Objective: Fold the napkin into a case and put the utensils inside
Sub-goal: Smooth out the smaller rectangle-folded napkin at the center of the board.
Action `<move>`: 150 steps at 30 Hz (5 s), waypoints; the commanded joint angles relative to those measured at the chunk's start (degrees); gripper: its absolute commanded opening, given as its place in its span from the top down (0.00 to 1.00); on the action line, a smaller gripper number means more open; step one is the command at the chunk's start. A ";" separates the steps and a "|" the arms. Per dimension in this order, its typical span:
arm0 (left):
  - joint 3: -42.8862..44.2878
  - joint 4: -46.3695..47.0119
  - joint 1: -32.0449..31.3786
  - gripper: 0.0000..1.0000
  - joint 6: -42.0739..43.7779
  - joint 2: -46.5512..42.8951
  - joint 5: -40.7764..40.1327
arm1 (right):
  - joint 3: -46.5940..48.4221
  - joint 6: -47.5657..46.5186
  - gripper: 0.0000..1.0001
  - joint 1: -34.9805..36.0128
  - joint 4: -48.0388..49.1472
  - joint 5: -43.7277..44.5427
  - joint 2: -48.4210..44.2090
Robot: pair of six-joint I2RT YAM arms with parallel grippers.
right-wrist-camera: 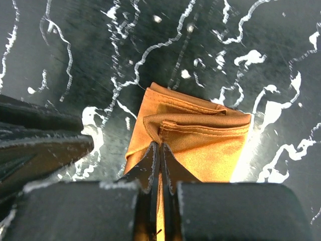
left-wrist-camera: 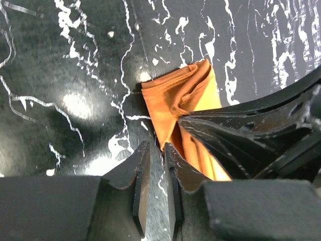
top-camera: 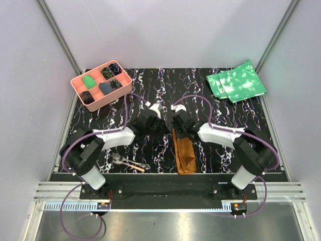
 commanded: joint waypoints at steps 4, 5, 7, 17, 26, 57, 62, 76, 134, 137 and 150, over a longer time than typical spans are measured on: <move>4.75 5.27 -5.50 0.79 8.83 3.22 -9.33 | -2.56 1.86 1.00 -4.95 2.48 -7.36 -6.36; 5.19 4.92 -5.85 0.78 9.01 3.75 -9.42 | -2.82 2.03 1.00 -5.22 2.74 -7.98 -6.63; 6.51 4.39 -6.12 0.78 9.27 5.33 -8.90 | -3.53 2.30 1.00 -6.10 3.27 -9.38 -6.98; 10.91 -0.97 -8.84 0.68 11.64 9.11 -14.87 | -4.32 3.26 1.00 -7.95 5.38 -12.03 -6.72; 5.12 2.45 -6.21 0.68 3.22 4.30 -11.28 | -4.06 3.26 1.00 -8.13 6.35 -17.39 -4.08; 18.47 -13.01 1.62 0.51 -7.61 11.93 12.63 | -15.39 9.50 0.65 -14.89 19.09 -34.43 -10.32; 18.82 -13.37 1.62 0.50 -7.52 11.93 11.93 | -16.97 11.35 0.77 -16.91 22.07 -38.04 -9.18; 23.38 -18.28 0.21 0.54 -5.32 15.79 8.42 | -17.68 13.81 0.91 -19.64 19.97 -34.97 -12.52; 18.12 -7.13 -0.41 1.00 -14.37 12.45 10.26 | -15.13 8.27 0.57 -18.41 20.41 -41.47 -8.65; 17.86 -6.95 -0.41 1.00 -14.99 12.37 10.26 | -15.04 8.54 0.56 -17.97 20.85 -41.30 -8.48; 16.19 -7.48 -0.32 1.00 -25.00 11.84 10.52 | -14.52 7.92 0.60 -13.41 18.23 -30.60 -9.52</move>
